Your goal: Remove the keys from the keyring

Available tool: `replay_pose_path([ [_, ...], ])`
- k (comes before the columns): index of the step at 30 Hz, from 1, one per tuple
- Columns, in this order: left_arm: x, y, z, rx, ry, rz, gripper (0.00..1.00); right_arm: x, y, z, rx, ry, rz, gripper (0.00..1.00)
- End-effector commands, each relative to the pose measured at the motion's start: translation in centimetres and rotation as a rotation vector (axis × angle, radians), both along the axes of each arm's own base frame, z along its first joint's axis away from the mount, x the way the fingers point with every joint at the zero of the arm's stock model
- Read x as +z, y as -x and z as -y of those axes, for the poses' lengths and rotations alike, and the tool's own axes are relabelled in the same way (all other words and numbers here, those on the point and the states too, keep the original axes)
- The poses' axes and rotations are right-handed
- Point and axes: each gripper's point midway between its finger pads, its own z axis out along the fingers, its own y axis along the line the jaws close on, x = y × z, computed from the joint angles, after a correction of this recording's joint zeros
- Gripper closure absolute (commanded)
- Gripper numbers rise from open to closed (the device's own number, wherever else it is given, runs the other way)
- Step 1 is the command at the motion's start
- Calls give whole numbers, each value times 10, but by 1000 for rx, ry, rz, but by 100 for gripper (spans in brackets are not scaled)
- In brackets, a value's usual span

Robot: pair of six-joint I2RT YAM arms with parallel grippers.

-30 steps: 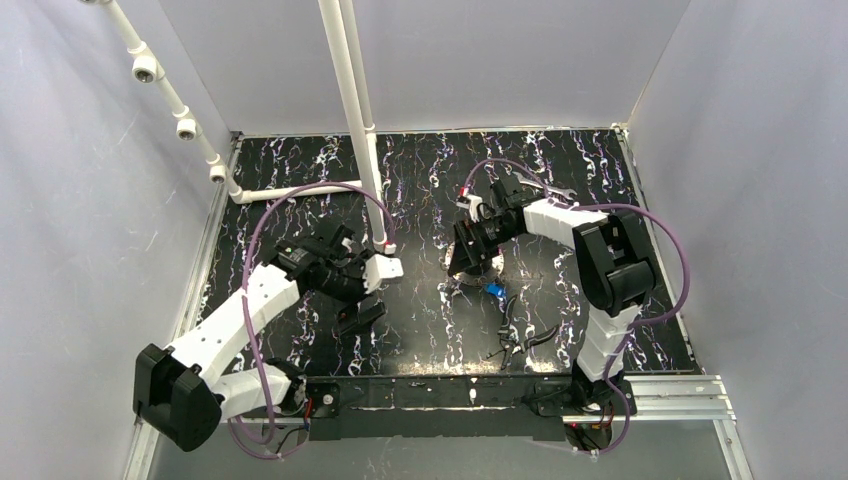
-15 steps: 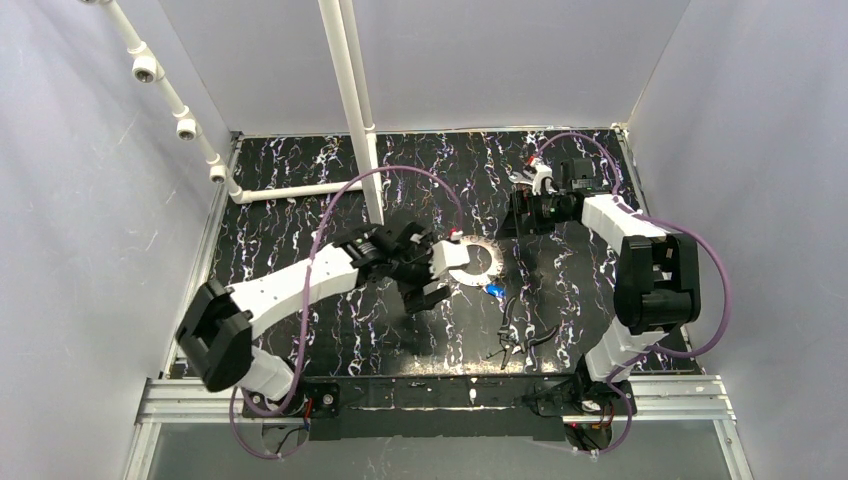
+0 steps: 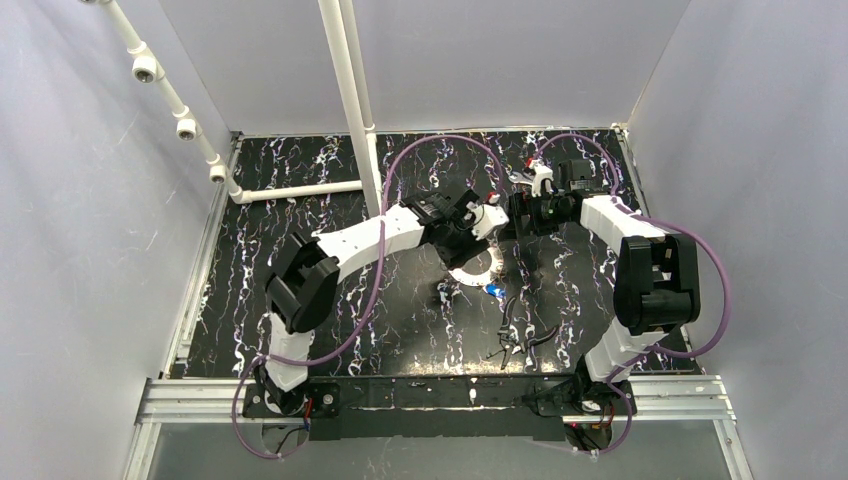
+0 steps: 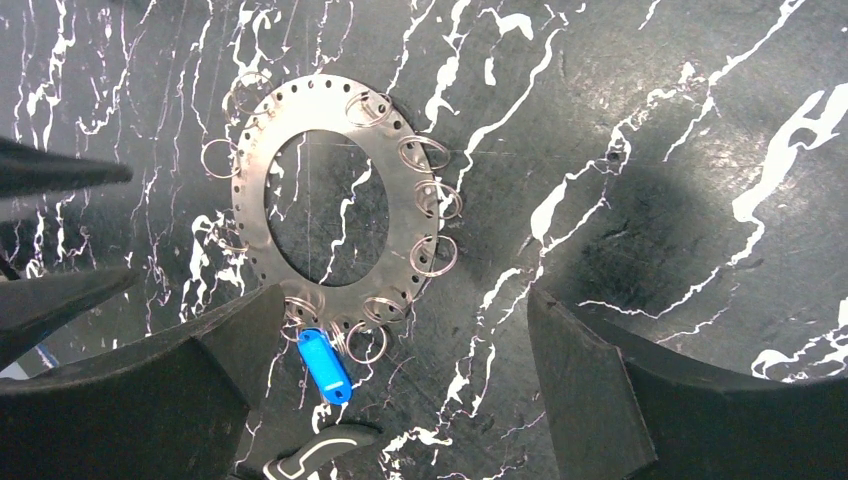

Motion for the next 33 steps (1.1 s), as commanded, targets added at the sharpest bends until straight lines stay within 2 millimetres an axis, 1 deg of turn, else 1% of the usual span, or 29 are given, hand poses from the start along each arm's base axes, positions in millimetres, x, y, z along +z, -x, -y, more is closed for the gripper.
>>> replay_pose_path([
  [1,12,-15,-12,305,-22,-23,44,3,-12,8,-25,23,42,0],
  [4,17,-26,-9,469,5,-47,43,3,-15,13,-46,28,41,0],
  [7,17,-36,-11,672,27,-103,45,3,-16,16,-58,23,36,0],
  [11,16,-45,-8,844,61,-173,46,3,-17,19,-66,18,34,0],
  [18,9,-57,-1,966,90,-205,51,3,-16,23,-74,12,33,0],
  [23,-5,-59,2,1021,85,-235,53,2,-16,23,-73,7,27,0],
  [27,-19,-60,-1,1072,61,-254,60,2,-15,24,-75,4,25,0],
  [31,-28,-60,-6,1109,39,-269,61,2,-15,24,-73,0,25,0],
  [33,-31,-60,-9,1122,33,-267,60,3,-15,24,-73,-2,25,0],
])
